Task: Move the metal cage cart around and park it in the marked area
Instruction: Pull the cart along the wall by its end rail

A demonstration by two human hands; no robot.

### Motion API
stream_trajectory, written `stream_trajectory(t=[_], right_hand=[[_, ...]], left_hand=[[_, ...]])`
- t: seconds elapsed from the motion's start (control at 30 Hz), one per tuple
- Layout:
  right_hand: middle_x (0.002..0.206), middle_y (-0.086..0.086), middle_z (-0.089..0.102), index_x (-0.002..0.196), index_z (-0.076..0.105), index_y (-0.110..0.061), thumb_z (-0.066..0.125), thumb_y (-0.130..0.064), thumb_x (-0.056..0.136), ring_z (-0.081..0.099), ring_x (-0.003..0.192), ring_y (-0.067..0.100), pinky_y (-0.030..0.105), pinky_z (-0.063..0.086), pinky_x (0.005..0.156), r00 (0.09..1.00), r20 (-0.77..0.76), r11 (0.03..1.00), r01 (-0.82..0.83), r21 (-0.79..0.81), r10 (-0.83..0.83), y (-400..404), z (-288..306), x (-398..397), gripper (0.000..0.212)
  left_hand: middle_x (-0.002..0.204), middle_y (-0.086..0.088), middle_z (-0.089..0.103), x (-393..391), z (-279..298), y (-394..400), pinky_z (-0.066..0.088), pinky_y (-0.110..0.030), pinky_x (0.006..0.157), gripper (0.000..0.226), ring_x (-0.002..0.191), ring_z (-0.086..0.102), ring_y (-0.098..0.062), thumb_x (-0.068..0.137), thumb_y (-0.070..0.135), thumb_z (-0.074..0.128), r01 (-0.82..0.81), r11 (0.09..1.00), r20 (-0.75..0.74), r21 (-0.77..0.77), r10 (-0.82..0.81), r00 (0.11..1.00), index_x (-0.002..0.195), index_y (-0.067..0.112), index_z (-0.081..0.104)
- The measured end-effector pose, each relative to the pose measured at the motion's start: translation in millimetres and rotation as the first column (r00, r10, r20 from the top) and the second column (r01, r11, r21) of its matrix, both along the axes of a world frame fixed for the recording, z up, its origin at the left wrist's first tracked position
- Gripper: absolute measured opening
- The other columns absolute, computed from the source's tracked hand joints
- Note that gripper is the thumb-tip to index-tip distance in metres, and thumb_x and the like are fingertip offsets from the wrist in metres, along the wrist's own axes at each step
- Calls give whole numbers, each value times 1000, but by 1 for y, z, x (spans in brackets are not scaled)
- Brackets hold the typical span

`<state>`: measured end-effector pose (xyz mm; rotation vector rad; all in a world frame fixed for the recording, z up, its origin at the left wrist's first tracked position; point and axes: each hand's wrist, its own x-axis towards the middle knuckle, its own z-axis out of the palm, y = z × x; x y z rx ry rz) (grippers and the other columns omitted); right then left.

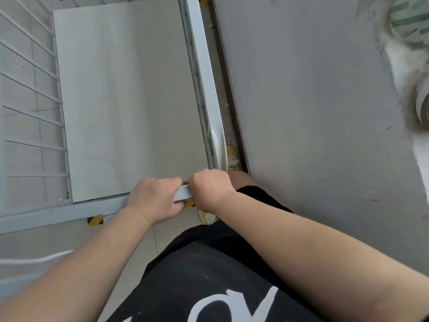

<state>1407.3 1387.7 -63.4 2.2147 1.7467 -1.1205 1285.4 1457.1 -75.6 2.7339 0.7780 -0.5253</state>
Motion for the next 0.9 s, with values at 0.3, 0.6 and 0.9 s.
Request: stream_trajectory(t=[0.3, 0.6, 0.9], right_hand=[[79, 2, 48, 101, 62, -11, 50, -9, 88, 47, 72, 25, 28, 36, 64, 999, -23, 999, -38, -22, 38, 6, -1, 3, 19], [93, 9, 63, 102, 63, -10, 50, -12, 88, 59, 85, 30, 30, 37, 66, 997, -63, 999, -45, -29, 43, 14, -5, 11, 18], [78, 4, 52, 95, 63, -11, 51, -11, 86, 51, 71, 26, 29, 40, 64, 999, -30, 1000, -23, -17, 22, 10, -6, 7, 16]], left_hand=[[59, -4, 67, 3, 2, 3, 32, -27, 44, 30, 53, 65, -30, 60, 35, 80, 48, 999, -15, 9, -48, 999, 69, 13, 61], [39, 1, 56, 5, -8, 14, 32, -17, 28, 20, 27, 52, -21, 44, 39, 59, 105, 993, 0, 57, -106, 994, 51, 20, 57], [39, -1, 56, 3, -12, 10, 23, -17, 36, 37, 30, 54, -24, 39, 37, 84, 98, 990, 40, 99, -102, 994, 52, 17, 56]])
